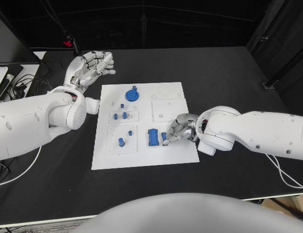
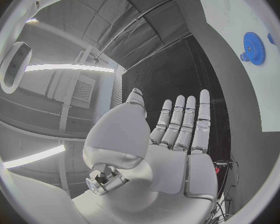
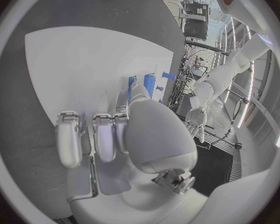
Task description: Assemble the parts on the task board
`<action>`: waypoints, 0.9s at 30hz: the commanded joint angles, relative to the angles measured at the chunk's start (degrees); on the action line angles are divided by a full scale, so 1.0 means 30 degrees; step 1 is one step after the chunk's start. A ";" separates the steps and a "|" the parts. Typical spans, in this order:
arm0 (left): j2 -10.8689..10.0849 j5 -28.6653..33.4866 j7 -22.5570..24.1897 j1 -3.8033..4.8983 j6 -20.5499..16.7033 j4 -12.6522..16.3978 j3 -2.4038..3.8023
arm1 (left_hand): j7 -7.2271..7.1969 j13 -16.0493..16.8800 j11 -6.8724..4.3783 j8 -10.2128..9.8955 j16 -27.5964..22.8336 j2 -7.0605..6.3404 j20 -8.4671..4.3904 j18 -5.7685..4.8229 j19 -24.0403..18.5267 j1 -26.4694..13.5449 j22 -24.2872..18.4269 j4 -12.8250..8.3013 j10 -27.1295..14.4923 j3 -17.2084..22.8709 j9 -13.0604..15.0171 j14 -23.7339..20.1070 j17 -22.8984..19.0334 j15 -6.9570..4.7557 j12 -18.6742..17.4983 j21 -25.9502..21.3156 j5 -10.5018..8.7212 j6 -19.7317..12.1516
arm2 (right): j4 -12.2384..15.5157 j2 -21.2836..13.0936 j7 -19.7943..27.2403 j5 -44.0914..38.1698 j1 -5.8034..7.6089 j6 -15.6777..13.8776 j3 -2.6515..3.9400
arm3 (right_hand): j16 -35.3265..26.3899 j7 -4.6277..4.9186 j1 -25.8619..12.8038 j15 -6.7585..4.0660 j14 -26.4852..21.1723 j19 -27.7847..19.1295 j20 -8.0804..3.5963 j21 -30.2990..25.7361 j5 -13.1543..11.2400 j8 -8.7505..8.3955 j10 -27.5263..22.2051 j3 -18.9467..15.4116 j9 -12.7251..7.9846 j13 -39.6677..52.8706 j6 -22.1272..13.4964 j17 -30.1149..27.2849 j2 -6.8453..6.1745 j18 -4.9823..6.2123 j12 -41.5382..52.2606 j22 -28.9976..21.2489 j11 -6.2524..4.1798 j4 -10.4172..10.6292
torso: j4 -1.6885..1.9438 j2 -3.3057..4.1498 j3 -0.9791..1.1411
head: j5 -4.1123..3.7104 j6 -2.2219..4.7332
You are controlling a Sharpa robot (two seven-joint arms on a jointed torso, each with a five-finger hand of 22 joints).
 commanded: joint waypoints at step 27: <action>-0.0189 0.0063 0.2574 -0.0487 -0.0678 0.0826 0.0019 | 0.0082 -0.0052 0.0386 0.0149 0.0386 0.0271 0.0064 -0.0088 -0.0100 -0.0531 -0.0344 0.0021 -0.1028 -0.0976 -0.0065 -0.0589 -0.0320 0.0199 0.0087 0.0137 -0.0310 0.0593 | -0.0652 -0.1240 2.1970 0.9018 0.0221 -0.8054 0.0034 | -0.9931 0.2328 -0.1790 0.2382 -0.9971 -0.9255 0.1988 -1.6914 0.1274 -0.4522 -1.1761 -0.2142 -0.3838 -0.2992 -0.4641 -0.6973 0.0704 0.3114 -1.1892 -0.1638 0.2087 0.0657 | -0.0106 -0.0087 0.0046 | 0.1341 -0.0002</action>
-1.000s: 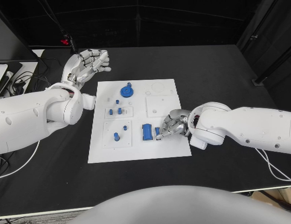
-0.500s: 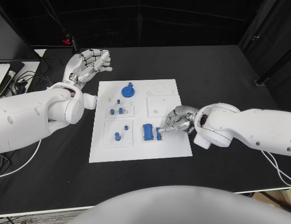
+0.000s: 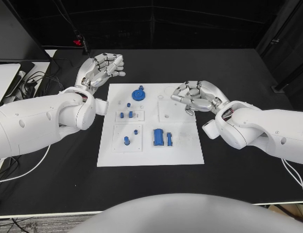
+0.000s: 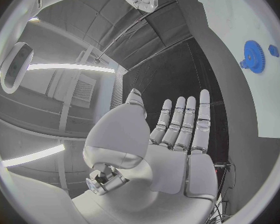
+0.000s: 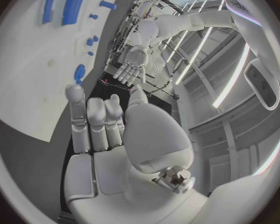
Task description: Assemble the parts on the task board
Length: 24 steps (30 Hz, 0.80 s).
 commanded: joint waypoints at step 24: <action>-0.0283 0.0462 -0.0651 -0.1555 -0.1904 0.1776 0.0997 | -0.1117 -0.1227 -0.2015 -0.5248 -0.6364 -0.2469 -0.2454 -0.1426 -0.6967 -1.1556 -0.5129 -0.2547 -0.5986 0.1974 -0.1266 -0.4898 -0.1236 -0.1761 -0.4863 -0.2041 -0.2443 -0.5351 | -0.1506 0.2121 0.5921 0.5606 -0.0347 -0.0758 0.0413 | -2.1575 -0.3021 -2.2837 -0.0596 -2.2145 -2.0950 -0.2481 -1.5862 -0.5214 -1.2214 -2.1200 0.5293 -0.8763 -2.1346 -0.9945 -1.9311 -0.2450 -0.2863 -2.1247 -2.1593 -0.1644 -0.5361 | -0.0185 -0.0495 0.0115 | 0.1185 0.1744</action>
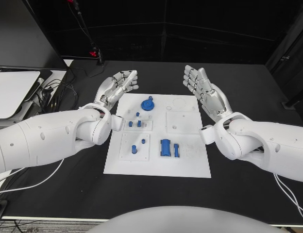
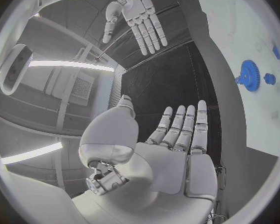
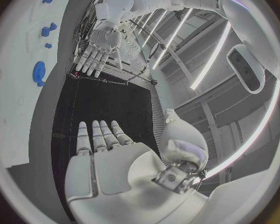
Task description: Assemble the parts on the task board
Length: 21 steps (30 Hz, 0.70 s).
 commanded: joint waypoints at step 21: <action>-0.0825 0.1994 -0.2854 -0.3113 -0.5261 0.3433 0.3890 | -0.2760 -0.0492 -0.3701 -0.6241 -0.8240 -0.1043 -0.4194 -0.2179 -0.6814 -1.2537 -0.5395 -0.4337 -0.4497 0.3606 -0.0510 -0.3345 -0.0494 -0.3378 -0.6322 -0.0571 -0.3059 -0.3883 | -0.0561 0.0724 -0.2412 0.6179 -0.1399 -0.5069 0.1993 | -0.2773 0.0008 -0.4947 -0.0090 -0.0280 -0.1571 -0.0431 -0.0065 -0.0256 -0.3673 -0.0278 0.0089 -0.1857 -0.3617 -0.0096 -0.2937 0.0210 -0.0120 -0.2101 -0.3818 -0.0245 -0.1353 | -0.0762 -0.2133 0.0553 | -0.0192 0.3836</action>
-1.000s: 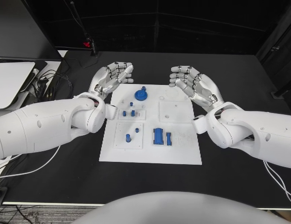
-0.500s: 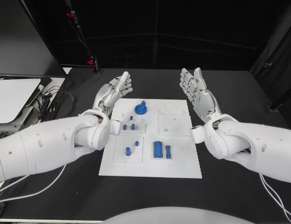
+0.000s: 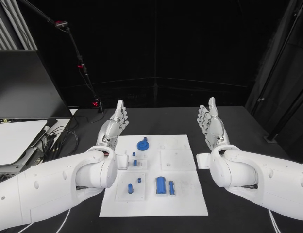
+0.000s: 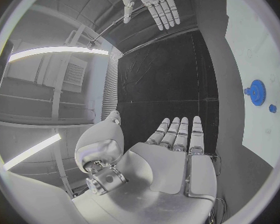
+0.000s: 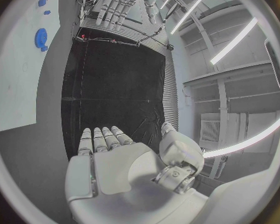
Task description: Assemble the parts on the task board
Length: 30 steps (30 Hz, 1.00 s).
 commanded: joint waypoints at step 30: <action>-0.0012 0.0335 -0.0354 0.0027 -0.0741 0.0048 0.0028 | -0.0515 -0.0037 -0.0988 -0.3769 -0.4971 -0.0052 -0.1660 -0.0381 -0.4109 -0.6075 -0.3255 -0.1822 -0.2706 0.0807 -0.0034 -0.1943 -0.0033 -0.0715 -0.3816 -0.0133 -0.0502 -0.2320 | 0.0020 0.0022 -0.0333 0.0843 0.0031 -0.0876 0.0023 | -0.0066 0.0010 -0.0120 0.0002 -0.0070 -0.0099 -0.0001 -0.0064 -0.0054 -0.0067 -0.0068 -0.0004 -0.0016 -0.0018 -0.0096 -0.0018 0.0013 -0.0128 -0.0067 -0.0018 -0.0034 -0.0079 | -0.0077 -0.0223 0.0053 | -0.0004 0.0126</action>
